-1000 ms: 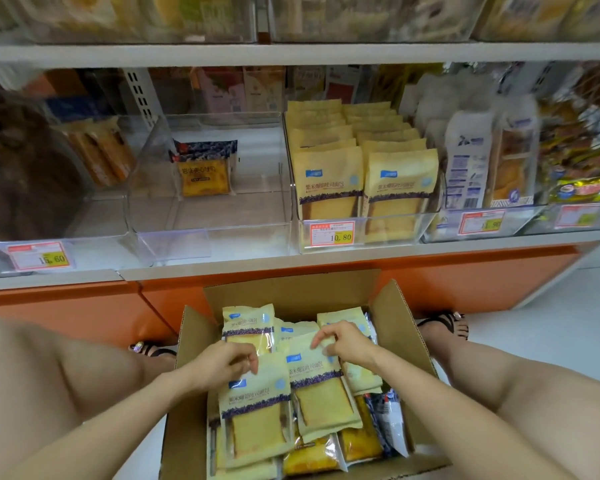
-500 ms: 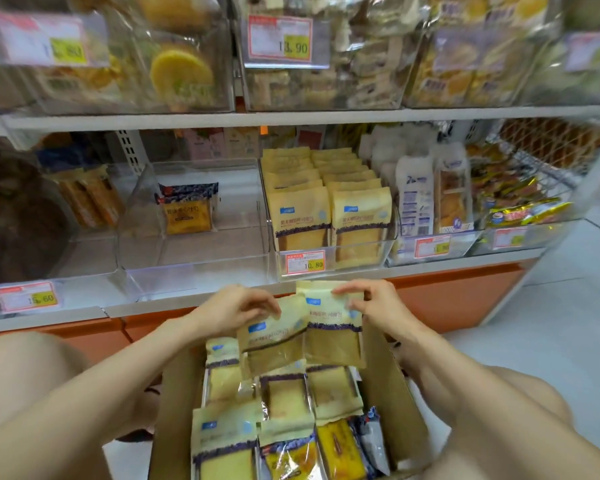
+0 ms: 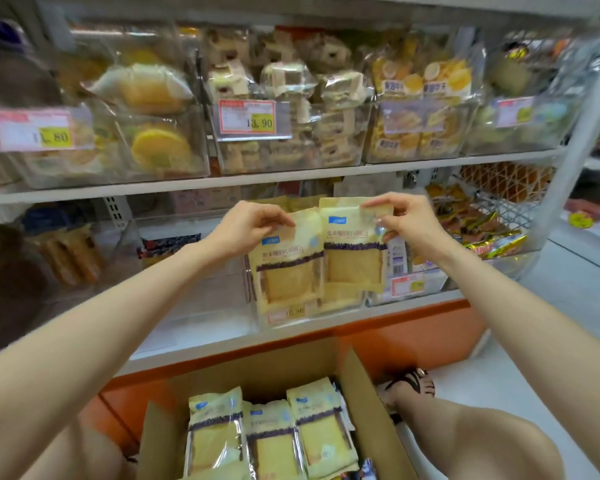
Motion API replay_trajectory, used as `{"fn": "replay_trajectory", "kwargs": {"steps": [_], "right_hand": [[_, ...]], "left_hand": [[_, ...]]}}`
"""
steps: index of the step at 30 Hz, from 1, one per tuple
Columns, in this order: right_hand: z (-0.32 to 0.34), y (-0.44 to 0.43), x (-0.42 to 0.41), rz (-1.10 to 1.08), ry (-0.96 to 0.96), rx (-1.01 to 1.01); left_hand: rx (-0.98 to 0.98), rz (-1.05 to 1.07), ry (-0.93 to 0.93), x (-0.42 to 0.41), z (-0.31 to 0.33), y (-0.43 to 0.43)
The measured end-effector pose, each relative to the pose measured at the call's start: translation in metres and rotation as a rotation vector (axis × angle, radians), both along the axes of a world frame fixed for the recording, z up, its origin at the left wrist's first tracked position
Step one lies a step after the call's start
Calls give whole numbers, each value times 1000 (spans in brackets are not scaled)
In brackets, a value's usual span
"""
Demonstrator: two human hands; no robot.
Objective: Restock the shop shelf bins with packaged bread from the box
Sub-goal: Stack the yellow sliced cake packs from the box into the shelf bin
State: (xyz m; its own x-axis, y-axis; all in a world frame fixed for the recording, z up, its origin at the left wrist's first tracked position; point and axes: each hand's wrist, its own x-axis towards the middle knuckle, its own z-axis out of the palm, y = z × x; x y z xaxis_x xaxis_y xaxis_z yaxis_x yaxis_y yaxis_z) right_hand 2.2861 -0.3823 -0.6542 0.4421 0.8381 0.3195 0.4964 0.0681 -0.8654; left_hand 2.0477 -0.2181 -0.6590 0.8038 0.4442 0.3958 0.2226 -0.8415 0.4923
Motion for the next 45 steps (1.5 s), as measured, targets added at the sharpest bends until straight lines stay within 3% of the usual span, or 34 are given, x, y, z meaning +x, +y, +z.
{"fn": "replay_trajectory", "kwargs": {"steps": [6,16,23,27,34,37,40,45], "right_hand": [[13,26,13,36,39,51],[-36,48,26,88,26,-126],[-42,55,27,94,24,-196],[-56,55,29,41,-150,-318],[-63,41,16,-65,-428,-356],[-72,34,13,-191,-656,-179],[-79,35,7,-220,-644,-89],[-83,46,12,-130,-481,-314]], "left_hand": [[90,66,-52,13,19,20],[101,88,220,21,-33,26],[49,106,285,16,-51,27],[66,75,363,18,-59,25],[33,71,403,26,-76,16],[47,130,298,23,-74,10],[45,247,293,24,-72,7],[99,265,434,33,-72,9]]}}
